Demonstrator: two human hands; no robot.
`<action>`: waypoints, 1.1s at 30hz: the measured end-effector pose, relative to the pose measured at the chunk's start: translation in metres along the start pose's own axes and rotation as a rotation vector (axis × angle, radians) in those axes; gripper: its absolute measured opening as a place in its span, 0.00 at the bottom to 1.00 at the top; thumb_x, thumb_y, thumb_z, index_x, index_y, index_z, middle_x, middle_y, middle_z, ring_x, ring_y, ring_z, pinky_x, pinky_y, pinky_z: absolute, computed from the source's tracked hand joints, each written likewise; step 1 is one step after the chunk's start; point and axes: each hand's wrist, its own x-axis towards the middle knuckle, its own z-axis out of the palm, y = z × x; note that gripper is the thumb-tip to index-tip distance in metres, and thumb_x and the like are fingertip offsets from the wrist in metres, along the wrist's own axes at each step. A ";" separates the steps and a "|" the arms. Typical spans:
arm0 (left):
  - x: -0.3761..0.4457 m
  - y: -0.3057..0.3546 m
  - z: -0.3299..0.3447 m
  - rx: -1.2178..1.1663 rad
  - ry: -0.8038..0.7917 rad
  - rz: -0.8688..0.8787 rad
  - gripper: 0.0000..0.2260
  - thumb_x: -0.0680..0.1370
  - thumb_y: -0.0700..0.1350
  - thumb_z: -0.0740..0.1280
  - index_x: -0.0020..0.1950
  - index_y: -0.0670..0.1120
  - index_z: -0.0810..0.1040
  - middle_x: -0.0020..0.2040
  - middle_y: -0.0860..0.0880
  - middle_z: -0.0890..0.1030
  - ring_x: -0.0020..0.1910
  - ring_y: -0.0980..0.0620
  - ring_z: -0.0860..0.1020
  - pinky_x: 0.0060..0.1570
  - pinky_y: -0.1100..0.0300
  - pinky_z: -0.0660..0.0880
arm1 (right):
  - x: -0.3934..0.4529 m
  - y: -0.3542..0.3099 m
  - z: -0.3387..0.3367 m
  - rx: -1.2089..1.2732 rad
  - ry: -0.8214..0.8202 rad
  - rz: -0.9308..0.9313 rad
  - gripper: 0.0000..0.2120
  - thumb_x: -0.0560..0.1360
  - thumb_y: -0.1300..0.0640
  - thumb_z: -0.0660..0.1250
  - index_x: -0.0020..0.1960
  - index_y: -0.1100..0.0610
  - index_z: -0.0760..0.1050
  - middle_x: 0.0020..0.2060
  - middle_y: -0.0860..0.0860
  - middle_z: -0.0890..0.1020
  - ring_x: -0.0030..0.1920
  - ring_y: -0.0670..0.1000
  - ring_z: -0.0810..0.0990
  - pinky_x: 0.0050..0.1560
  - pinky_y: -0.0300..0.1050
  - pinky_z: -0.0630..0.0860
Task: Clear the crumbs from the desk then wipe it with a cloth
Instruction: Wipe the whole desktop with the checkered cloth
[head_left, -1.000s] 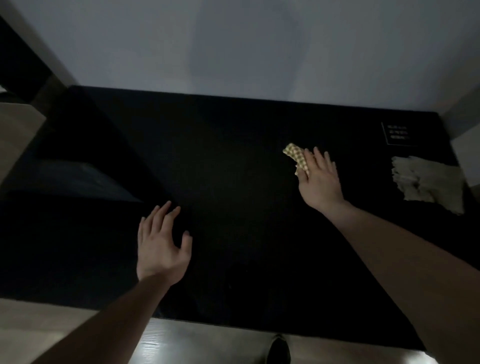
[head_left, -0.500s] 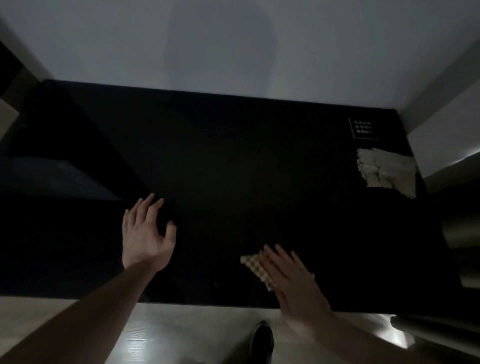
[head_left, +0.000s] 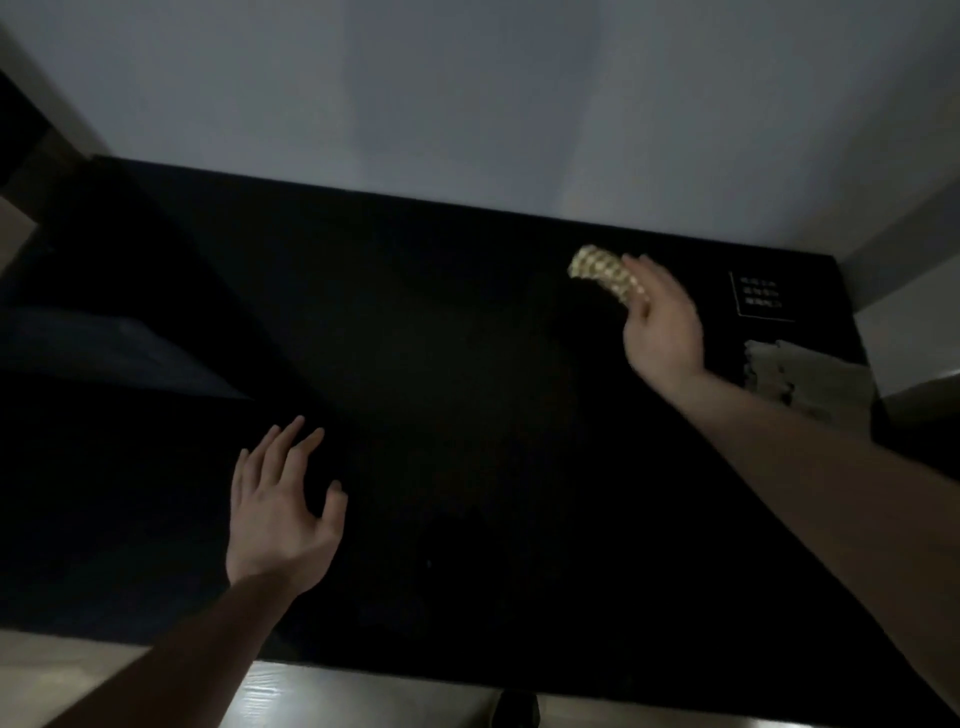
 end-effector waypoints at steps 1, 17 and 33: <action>0.000 0.000 0.000 -0.001 -0.002 0.002 0.30 0.73 0.57 0.59 0.74 0.50 0.69 0.77 0.52 0.65 0.79 0.49 0.58 0.79 0.46 0.53 | 0.025 0.004 0.003 -0.041 0.013 -0.011 0.23 0.83 0.63 0.58 0.76 0.51 0.73 0.76 0.53 0.73 0.77 0.56 0.69 0.79 0.52 0.63; 0.003 0.000 0.000 -0.015 -0.020 -0.019 0.30 0.73 0.58 0.59 0.75 0.51 0.68 0.78 0.54 0.63 0.80 0.51 0.55 0.79 0.46 0.52 | 0.001 0.019 0.043 -0.340 -0.323 0.007 0.26 0.87 0.51 0.51 0.83 0.40 0.53 0.85 0.47 0.50 0.84 0.58 0.42 0.83 0.59 0.41; -0.005 0.002 -0.004 -0.008 -0.007 0.008 0.29 0.74 0.58 0.58 0.75 0.51 0.67 0.78 0.51 0.64 0.80 0.49 0.57 0.79 0.45 0.53 | -0.353 0.037 -0.020 -0.122 -0.375 -0.291 0.26 0.83 0.57 0.54 0.80 0.50 0.67 0.82 0.46 0.62 0.82 0.51 0.60 0.81 0.50 0.56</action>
